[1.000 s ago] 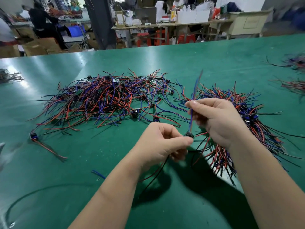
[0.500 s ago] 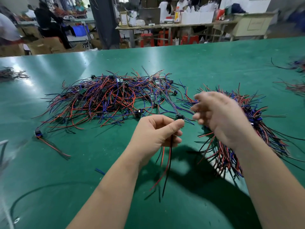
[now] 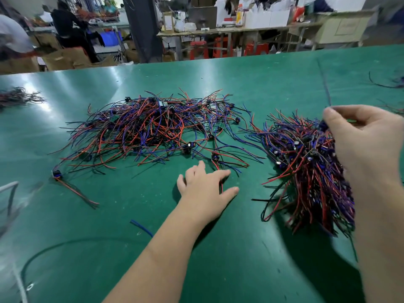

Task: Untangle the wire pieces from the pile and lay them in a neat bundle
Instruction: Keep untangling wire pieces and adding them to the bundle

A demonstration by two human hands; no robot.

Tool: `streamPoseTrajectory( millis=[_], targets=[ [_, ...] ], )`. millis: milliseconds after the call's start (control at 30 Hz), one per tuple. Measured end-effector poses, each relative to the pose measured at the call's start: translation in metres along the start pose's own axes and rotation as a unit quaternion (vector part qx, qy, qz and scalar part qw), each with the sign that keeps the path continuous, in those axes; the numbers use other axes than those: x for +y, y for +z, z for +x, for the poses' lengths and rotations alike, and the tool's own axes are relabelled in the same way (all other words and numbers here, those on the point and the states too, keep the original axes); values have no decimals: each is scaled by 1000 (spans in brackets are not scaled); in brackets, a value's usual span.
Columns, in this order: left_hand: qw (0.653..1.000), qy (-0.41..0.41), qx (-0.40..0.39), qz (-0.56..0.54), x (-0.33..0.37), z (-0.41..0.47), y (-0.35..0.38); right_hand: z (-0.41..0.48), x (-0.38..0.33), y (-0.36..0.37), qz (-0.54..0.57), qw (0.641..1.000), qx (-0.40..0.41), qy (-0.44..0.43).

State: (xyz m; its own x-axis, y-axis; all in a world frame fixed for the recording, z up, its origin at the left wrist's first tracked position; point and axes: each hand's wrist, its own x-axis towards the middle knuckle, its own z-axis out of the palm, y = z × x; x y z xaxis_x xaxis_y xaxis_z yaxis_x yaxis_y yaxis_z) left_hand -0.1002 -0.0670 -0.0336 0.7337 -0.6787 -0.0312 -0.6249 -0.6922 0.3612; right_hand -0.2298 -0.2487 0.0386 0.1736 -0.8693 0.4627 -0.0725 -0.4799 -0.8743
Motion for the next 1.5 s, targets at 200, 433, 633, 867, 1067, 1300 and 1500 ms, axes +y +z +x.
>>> streamPoseTrajectory(
  millis=[200, 433, 633, 867, 1067, 1300, 1500],
  targets=[
    [970, 9, 77, -232, 1, 6, -5, -13, -3, 12, 3, 999, -34, -34],
    [752, 76, 16, -654, 16, -3, -24, -49, -12, 40, 58, 916, -364, 158],
    [718, 151, -98, -672, 25, -16, -27, -47, -20, 38, 289, 836, -387, 259],
    [654, 124, -190, -722, 22, -20, -34, -36, -21, 29, 399, 792, -386, 254],
    [701, 149, -230, -658, 15, -17, -34, -45, -17, 37, 292, 866, -367, 175],
    [793, 79, -99, -597, 28, -17, -24, -51, -11, 39, 149, 892, -409, 123],
    [831, 141, -204, -499, 23, -21, -28, -37, -12, 33, 212, 927, -279, 135]
  ],
)
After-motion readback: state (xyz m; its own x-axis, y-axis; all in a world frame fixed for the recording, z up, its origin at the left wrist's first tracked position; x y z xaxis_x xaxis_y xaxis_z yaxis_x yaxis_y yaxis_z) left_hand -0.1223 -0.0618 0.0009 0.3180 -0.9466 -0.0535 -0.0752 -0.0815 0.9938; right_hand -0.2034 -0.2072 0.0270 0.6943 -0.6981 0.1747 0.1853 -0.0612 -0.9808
